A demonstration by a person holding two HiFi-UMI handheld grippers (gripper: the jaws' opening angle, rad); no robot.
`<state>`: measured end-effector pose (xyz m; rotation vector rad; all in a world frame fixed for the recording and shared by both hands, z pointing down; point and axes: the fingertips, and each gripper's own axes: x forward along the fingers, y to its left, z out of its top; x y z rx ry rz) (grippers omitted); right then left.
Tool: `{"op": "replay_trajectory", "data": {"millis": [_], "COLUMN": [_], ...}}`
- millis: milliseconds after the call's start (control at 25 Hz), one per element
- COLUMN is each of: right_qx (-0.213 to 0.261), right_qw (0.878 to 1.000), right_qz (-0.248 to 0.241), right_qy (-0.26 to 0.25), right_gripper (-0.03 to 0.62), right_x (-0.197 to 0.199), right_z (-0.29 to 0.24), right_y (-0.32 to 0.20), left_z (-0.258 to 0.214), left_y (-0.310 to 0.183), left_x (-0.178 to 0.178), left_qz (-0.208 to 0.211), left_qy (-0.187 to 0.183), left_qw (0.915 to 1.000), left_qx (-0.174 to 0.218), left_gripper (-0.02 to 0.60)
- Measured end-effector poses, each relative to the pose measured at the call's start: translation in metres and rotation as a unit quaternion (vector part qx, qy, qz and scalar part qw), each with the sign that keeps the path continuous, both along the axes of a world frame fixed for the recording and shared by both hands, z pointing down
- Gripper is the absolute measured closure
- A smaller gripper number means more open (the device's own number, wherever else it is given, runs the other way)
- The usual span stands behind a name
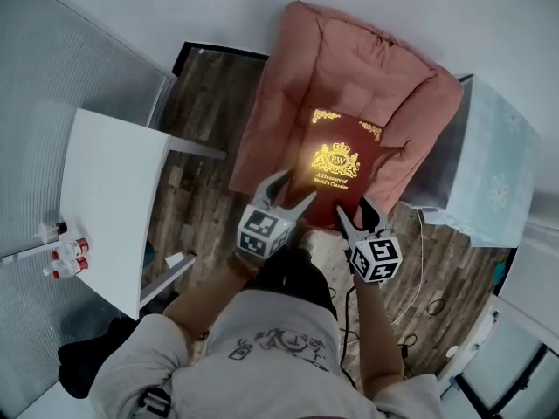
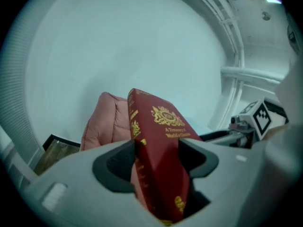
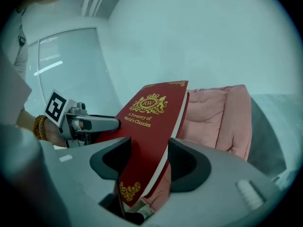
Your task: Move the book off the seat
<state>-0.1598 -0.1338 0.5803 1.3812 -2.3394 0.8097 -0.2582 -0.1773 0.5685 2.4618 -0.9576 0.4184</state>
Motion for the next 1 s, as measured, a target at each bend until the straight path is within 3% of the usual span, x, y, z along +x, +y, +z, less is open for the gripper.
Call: {"op": "replay_trajectory", "data": {"millis": [640, 800, 1000], "right_qx": [0.111, 0.13, 0.141], "right_qw": [0.993, 0.989, 0.985], "right_qz": [0.049, 0.064, 0.099], "right_qy": [0.011, 0.013, 0.021], "right_gripper": [0.358, 0.359, 0.359], "right_x": [0.014, 0.003, 0.014], "right_z": [-0.177, -0.199, -0.21], "right_y": [0.082, 0.086, 0.102], "left_z": [-0.176, -0.197, -0.206], "left_y": [0.08, 0.083, 0.093], "left_x": [0.015, 0.005, 0.018], "left_qz": [0.021, 0.026, 0.058], "left_qy": [0.033, 0.043, 0.052], "left_qw": [0.9959, 0.994, 0.9918], "left_qx": [0.082, 0.097, 0.101], "left_gripper": [0.299, 0.299, 0.299]}}
